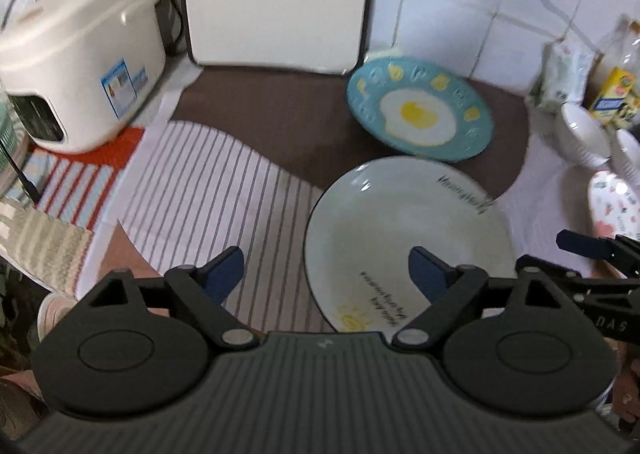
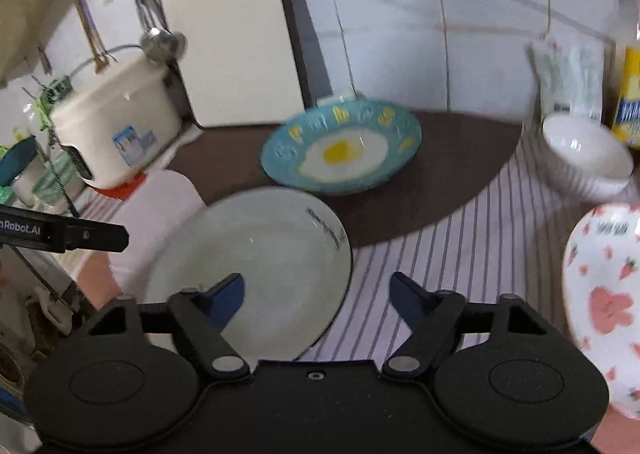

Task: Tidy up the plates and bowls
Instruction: 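Move the left gripper toward the rim of the white Morning Honey plate, then close the left gripper on the white plate's rim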

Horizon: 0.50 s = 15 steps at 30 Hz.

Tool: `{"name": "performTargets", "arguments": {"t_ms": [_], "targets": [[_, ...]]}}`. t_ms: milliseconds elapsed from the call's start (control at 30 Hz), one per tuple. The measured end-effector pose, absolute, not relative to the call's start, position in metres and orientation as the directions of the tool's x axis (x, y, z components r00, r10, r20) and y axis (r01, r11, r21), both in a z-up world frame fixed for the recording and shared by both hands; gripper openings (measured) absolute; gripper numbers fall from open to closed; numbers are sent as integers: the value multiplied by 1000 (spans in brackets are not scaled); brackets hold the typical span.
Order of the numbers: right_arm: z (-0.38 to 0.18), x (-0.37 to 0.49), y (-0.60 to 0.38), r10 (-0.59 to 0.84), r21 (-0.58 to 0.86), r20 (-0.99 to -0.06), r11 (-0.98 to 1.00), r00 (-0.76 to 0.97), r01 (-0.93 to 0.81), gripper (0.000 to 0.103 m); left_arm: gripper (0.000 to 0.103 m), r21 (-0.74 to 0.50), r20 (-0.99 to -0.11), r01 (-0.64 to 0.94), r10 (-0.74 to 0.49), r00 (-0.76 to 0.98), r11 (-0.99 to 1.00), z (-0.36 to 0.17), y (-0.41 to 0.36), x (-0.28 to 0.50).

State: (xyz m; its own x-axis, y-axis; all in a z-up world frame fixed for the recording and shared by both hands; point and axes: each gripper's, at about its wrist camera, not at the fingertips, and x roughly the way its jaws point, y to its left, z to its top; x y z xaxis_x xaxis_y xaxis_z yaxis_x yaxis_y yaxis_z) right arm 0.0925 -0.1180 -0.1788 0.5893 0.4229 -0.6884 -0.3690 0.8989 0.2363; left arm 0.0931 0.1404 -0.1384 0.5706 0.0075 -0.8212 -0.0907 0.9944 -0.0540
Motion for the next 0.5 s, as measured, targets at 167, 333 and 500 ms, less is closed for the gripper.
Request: {"name": "performTargets", "arguments": {"t_ms": [167,333,500], "targets": [[-211,104,-115,384,214,-728,915,569,-343,53,68,-92,-865,-95,-32,501,991,-178,151,110],[-225,114,-116,411,270,-740,906,532,-325,24,53,-107,-901,-122,-44,432,987,-201,158,122],[-226,118,-122,431,319,-739,901,518,-295,17,32,-162,-910,-124,-99,403,979,-207,165,129]]}}
